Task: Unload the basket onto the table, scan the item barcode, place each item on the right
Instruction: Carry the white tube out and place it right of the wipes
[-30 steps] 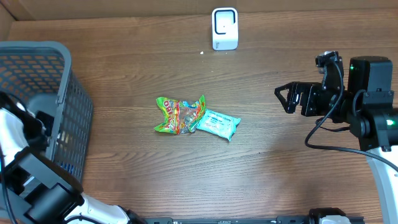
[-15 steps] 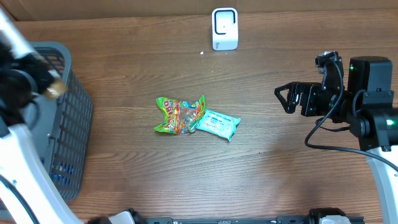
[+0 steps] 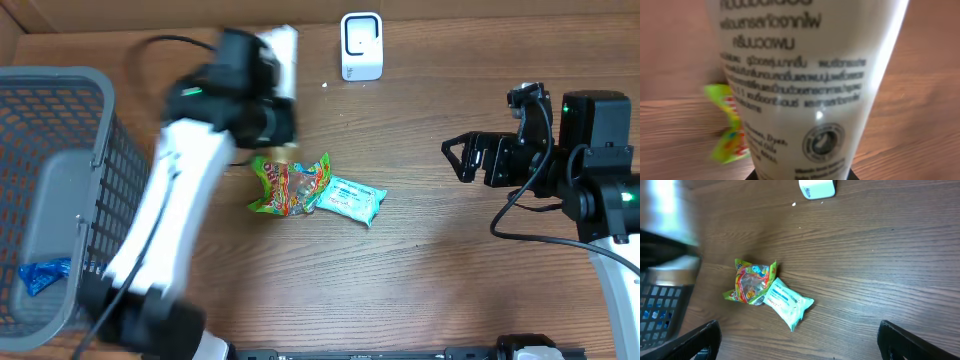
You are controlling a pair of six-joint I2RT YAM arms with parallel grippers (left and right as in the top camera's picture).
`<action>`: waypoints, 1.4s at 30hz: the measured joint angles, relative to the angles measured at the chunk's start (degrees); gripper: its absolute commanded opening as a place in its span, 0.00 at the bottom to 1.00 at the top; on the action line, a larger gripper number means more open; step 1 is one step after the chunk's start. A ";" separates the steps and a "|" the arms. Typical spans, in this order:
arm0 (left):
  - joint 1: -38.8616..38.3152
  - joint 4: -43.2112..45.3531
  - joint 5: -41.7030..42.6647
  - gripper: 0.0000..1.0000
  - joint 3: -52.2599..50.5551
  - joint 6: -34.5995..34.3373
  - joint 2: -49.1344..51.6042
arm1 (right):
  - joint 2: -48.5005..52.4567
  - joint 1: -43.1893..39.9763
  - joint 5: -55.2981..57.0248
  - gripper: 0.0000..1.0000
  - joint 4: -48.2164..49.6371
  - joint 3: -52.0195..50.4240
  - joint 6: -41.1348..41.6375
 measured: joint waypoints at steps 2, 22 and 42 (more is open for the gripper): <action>-2.93 1.20 -0.02 0.04 -1.18 -0.74 4.98 | 0.00 0.02 0.04 1.00 0.02 0.00 0.00; -17.75 15.58 9.88 0.04 -1.66 -9.88 24.52 | 0.00 0.00 0.02 1.00 0.00 0.00 -0.02; -15.93 6.99 15.80 0.69 4.81 -13.33 24.52 | 0.00 0.02 0.02 1.00 0.04 0.00 -0.02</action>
